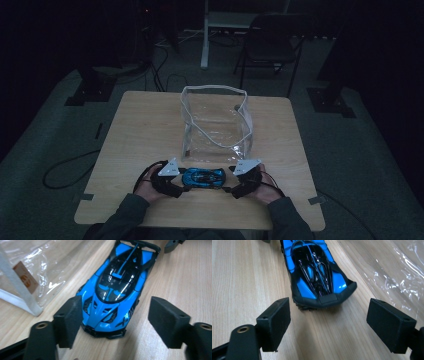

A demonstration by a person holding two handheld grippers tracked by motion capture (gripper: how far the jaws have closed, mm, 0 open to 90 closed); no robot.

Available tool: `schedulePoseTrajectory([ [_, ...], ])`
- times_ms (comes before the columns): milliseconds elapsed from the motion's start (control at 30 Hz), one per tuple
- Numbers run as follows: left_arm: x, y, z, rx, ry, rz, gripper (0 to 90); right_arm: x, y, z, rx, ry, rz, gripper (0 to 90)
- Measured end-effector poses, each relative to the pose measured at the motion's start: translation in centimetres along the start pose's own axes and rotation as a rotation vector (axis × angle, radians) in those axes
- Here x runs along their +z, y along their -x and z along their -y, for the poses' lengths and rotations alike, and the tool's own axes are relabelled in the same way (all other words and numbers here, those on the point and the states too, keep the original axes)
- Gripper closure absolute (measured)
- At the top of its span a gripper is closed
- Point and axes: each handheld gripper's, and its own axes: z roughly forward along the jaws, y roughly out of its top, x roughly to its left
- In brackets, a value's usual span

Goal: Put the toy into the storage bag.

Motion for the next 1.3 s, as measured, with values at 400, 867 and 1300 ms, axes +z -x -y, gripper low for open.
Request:
schedulePoseTrajectory([
  [400, 0.7, -0.4, 0.2, -0.003, -0.037, -0.021, 36.6, 1.0, 0.3, -0.9, -0.017, -0.009, -0.023, 12.5],
  [867, 1.9, -0.4, 0.2, 0.004, -0.099, -0.022, 30.9, 3.6, 0.5, -0.7, -0.072, -0.059, -0.075, 11.2],
  [1300, 2.1, -0.7, 0.1, -0.005, -0.094, -0.005, 30.2, 4.0, 0.9, -0.4, -0.056, -0.027, -0.129, 12.0],
])
